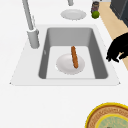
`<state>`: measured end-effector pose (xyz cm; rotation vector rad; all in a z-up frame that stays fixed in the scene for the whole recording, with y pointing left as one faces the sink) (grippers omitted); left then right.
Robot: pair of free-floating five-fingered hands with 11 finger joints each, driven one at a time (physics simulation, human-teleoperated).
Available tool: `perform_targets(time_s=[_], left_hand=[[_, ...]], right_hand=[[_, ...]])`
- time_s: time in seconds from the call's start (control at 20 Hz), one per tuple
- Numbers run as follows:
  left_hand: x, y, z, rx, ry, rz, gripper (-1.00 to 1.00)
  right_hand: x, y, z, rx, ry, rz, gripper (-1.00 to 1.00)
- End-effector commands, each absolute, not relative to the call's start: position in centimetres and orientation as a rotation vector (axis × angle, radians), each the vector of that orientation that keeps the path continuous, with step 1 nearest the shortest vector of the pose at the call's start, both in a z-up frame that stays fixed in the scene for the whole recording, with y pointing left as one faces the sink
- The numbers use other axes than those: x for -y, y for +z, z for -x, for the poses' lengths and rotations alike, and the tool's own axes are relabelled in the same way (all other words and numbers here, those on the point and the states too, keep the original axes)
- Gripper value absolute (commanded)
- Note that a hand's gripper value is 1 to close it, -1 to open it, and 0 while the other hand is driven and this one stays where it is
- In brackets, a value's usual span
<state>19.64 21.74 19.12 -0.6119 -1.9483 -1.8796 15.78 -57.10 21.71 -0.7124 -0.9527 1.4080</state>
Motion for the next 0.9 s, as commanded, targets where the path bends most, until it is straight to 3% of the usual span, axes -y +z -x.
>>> perform_targets(time_s=[0.0,0.4,0.85], left_hand=[[-21.7,19.1,-19.6,1.948,-1.880,0.612,0.00],[-21.7,19.1,-19.6,1.948,-1.880,0.612,0.00],[-21.7,19.1,-19.6,1.948,-1.880,0.612,0.00]], right_hand=[[57.1,21.1,-15.5,0.881,1.478,0.679,-1.00],[55.1,17.6,-17.8,0.743,1.546,0.716,-1.00],[56.2,14.3,-20.0,0.640,1.591,0.511,-1.00]])
